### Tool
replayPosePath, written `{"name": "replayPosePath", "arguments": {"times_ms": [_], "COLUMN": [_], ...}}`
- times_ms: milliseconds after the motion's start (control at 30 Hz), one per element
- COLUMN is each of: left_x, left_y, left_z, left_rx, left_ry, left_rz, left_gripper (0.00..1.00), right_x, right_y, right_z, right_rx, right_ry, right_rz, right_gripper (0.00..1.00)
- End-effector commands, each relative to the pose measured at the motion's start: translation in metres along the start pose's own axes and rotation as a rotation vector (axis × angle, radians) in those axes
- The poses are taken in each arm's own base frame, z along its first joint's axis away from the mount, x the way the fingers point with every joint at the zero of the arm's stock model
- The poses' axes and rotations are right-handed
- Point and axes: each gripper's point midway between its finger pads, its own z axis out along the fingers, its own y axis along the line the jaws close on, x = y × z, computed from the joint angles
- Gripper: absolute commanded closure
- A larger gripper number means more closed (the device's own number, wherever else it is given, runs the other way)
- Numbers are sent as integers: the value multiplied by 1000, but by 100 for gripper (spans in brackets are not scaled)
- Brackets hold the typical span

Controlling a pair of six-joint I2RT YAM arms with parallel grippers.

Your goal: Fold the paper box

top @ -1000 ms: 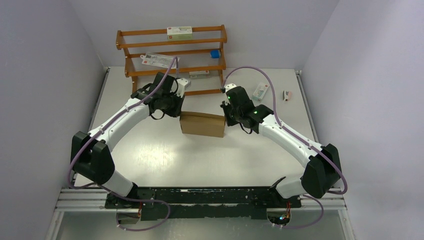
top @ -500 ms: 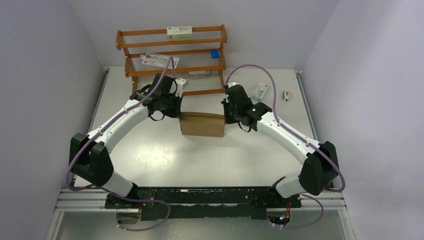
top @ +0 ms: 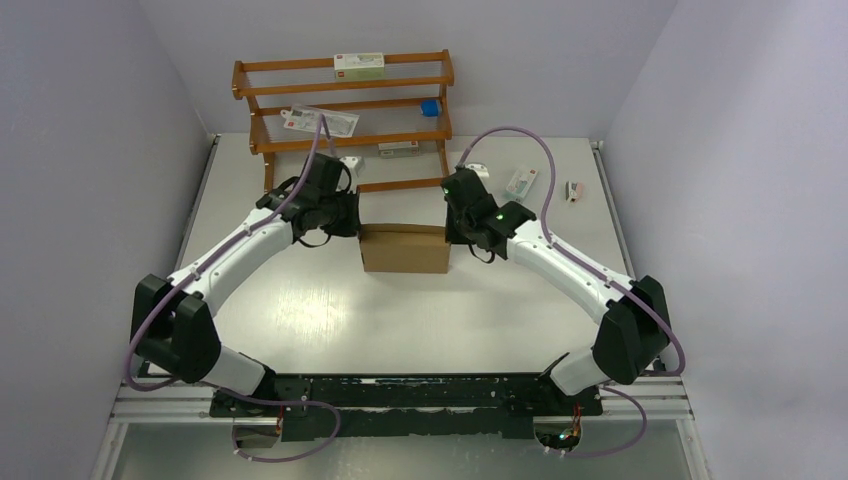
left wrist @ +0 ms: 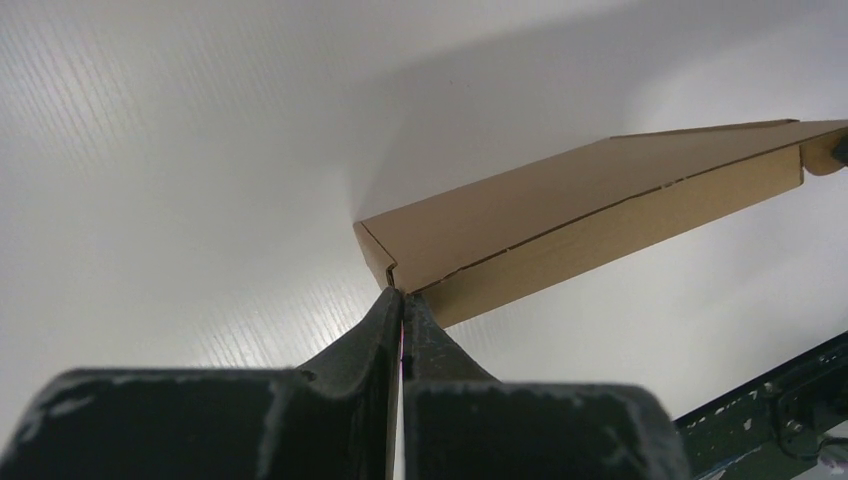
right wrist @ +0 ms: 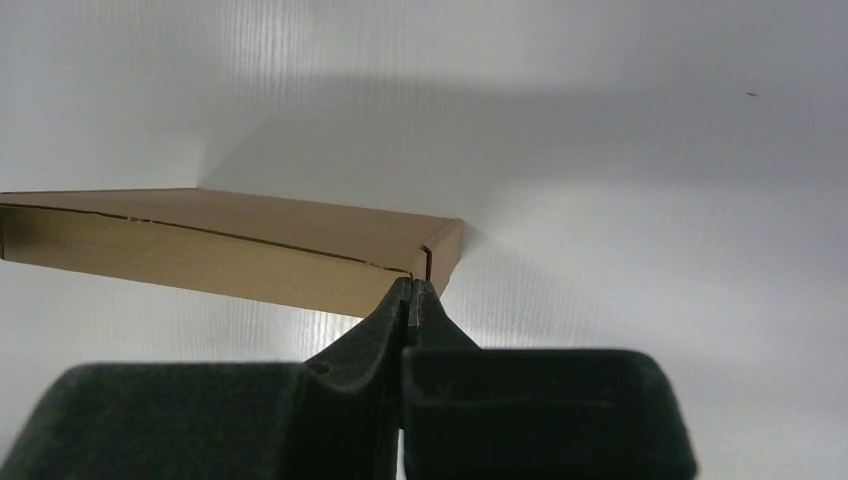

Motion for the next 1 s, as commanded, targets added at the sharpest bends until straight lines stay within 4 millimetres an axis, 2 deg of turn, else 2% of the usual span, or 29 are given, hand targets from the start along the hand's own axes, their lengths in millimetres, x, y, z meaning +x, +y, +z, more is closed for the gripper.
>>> {"name": "replayPosePath", "arguments": {"times_ms": [0,533,967], "left_x": [-3,10,31], "left_y": [-9,-7,-4], "left_z": [-3,0,5], "left_rx": [24,-16,-67], "left_ry": [-55,-101,-153], "left_rz": [-68,-101,-119], "left_gripper": [95,95,95], "right_x": [8,22,31], "right_y": [-4,-6,-2], "right_z": [2,6,7], "right_rx": [50,100,68], "right_ry": [-22,-72,-144], "right_rz": [25,-18,-3], "right_gripper": [100,100,100]}}
